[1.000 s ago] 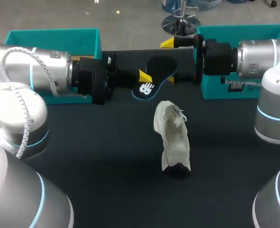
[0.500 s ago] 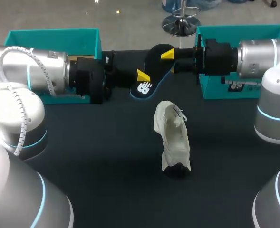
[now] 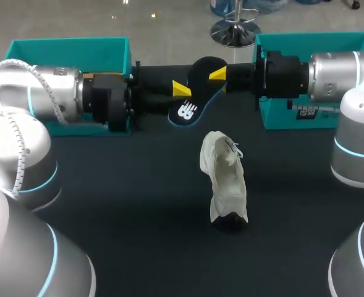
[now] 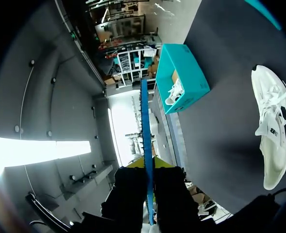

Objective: Take the shoe out of the shoebox, open the shoe tongue, remove and reinsert the insole, then place the shoe into the shoebox

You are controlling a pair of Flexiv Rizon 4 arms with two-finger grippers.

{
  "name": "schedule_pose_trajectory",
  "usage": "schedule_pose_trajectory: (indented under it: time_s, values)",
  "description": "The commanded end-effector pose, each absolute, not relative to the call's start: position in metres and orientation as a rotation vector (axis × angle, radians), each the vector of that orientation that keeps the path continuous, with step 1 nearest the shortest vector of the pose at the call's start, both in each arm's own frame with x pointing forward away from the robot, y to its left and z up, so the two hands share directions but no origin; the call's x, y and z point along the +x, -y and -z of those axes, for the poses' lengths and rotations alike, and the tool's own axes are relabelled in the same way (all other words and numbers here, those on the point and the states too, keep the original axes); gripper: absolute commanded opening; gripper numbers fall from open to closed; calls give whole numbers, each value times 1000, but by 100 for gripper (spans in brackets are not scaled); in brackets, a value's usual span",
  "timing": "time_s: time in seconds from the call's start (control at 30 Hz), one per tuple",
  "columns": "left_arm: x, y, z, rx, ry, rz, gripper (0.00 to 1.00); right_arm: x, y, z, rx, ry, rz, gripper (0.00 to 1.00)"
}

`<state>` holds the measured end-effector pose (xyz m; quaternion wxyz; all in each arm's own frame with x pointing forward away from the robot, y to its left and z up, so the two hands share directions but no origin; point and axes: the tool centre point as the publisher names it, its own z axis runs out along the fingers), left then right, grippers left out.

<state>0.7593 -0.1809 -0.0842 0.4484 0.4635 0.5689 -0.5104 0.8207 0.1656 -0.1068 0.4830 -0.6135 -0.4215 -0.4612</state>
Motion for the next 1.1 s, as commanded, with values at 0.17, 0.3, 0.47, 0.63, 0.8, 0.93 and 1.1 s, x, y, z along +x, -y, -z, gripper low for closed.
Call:
schedule_pose_trajectory:
  time_s: [0.17,0.3,0.47,0.63,0.8,0.93,1.1]
  values:
    - [804,135,49,1353,-1349,1229,100,821,-167,107,-1498,1027,1122,0]
    - [819,123,40,1575,-1334,1142,100,821,-167,107,-1498,1027,1122,0]
    - [828,112,39,1905,-1308,964,100,821,-167,107,-1498,1027,1122,0]
    - [829,109,37,2129,-1314,876,100,821,-167,107,-1498,1027,1122,0]
    - [829,109,37,2155,-1327,845,100,821,-167,107,-1498,1027,1122,0]
    - [829,109,37,2155,-1327,845,100,821,-167,107,-1498,1027,1122,0]
    - [829,109,37,2155,-1327,845,100,821,-167,107,-1498,1027,1122,0]
